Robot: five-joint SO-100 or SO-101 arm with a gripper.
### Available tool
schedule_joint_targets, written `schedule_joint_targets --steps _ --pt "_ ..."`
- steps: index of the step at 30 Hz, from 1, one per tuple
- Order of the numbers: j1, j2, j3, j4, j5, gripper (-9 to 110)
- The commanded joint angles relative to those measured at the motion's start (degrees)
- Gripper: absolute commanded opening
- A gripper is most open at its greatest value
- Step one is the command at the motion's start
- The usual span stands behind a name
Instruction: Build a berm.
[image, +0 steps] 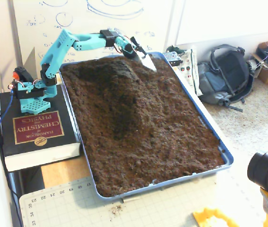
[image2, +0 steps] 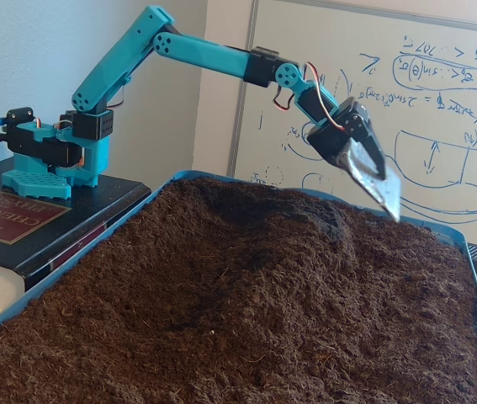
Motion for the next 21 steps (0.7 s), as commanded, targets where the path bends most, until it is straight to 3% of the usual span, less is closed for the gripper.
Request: schedule_joint_targets --steps 1,8,21 --pt "3.25 0.00 -2.64 -9.84 -0.53 0" --pt "6.15 -10.63 -3.16 -21.36 -0.62 0" --pt "6.33 -21.71 -3.08 -22.76 -0.62 0"
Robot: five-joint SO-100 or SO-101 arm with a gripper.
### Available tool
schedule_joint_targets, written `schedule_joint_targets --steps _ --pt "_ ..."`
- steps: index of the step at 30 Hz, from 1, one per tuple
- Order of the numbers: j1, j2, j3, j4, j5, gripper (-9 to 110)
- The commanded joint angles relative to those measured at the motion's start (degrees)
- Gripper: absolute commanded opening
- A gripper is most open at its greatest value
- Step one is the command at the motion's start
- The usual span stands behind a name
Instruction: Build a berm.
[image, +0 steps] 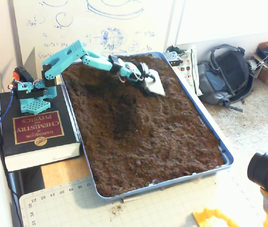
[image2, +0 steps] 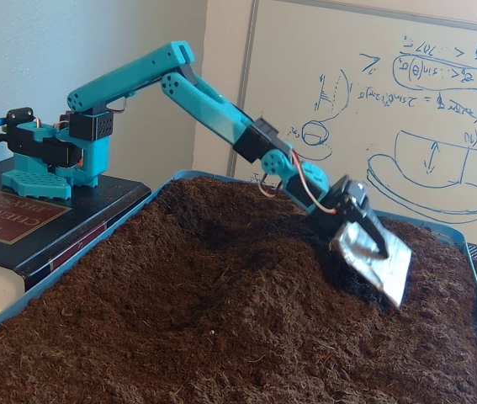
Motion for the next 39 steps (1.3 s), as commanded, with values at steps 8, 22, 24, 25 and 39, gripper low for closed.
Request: schedule_joint_targets --steps 8,22,24,25,39 --pt "0.62 1.14 -2.20 7.47 -3.96 0" --pt "0.88 6.24 -2.37 35.60 -4.83 0" --pt "0.88 6.77 -2.37 37.44 -4.83 0" --pt "0.88 7.12 -2.37 38.23 -4.75 0" --pt "0.79 13.54 -2.29 48.25 -4.75 0"
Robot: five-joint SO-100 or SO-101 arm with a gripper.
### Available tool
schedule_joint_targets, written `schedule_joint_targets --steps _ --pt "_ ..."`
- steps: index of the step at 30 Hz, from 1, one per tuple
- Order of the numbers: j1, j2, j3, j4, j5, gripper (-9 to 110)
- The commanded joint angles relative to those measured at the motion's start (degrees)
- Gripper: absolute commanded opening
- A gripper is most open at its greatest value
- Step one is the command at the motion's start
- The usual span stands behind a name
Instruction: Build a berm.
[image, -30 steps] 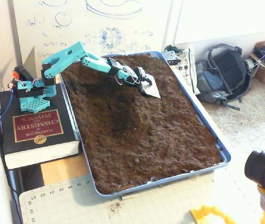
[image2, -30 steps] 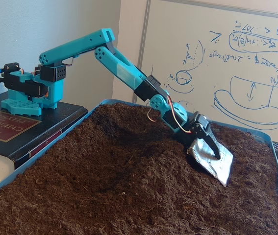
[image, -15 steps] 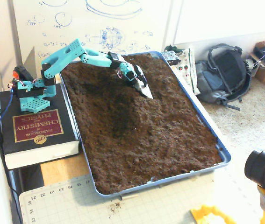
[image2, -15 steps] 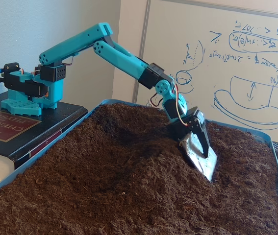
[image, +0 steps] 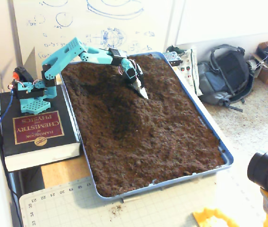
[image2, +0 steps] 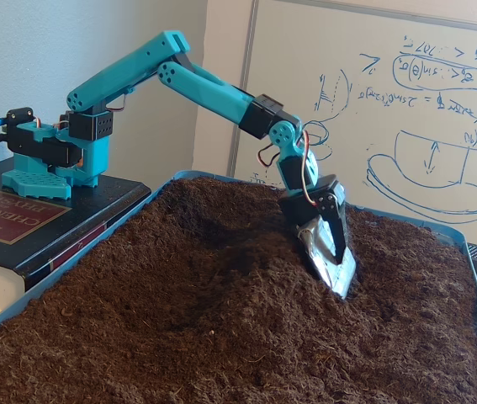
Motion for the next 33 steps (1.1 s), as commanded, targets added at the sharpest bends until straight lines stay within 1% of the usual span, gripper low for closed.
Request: schedule_joint_targets --steps 1,13,16,19,22,26,33 --pt "0.70 5.80 0.79 4.57 0.62 0" --pt "0.88 21.71 -0.35 2.99 0.62 0" --pt "1.41 24.70 -0.35 -2.72 0.62 0" --pt "3.69 25.93 0.62 -11.87 0.62 0" --pt "5.62 24.79 0.97 -20.13 0.62 0" --pt "9.14 18.28 0.97 -27.60 -0.35 0" --pt "13.45 8.44 0.09 -34.10 -0.70 0"
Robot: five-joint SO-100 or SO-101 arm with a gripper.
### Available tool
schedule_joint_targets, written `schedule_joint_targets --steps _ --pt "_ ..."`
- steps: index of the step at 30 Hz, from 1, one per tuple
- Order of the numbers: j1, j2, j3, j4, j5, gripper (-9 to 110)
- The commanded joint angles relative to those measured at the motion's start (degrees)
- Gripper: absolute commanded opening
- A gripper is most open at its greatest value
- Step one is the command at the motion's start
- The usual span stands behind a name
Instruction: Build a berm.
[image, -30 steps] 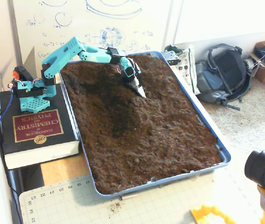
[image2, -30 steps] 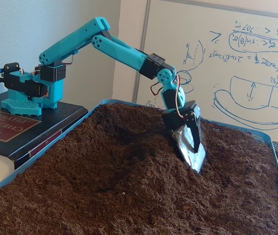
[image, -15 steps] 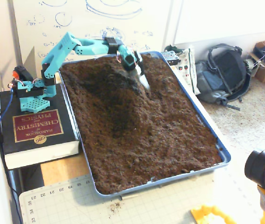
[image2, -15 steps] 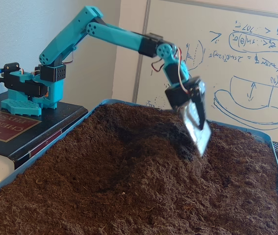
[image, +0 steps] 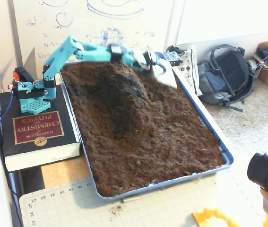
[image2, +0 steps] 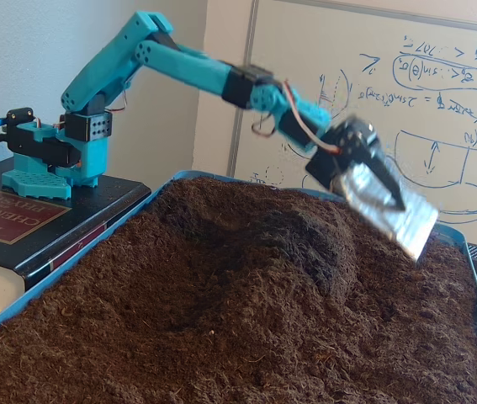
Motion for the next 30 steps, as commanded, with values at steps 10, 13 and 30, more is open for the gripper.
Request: schedule_joint_targets --steps 10,13,30 --pt "2.99 -9.84 -1.67 -10.81 -0.53 0" --pt "3.08 -12.57 -1.67 -12.48 -0.53 0" --pt "3.69 -15.56 -1.67 8.00 -4.75 0"
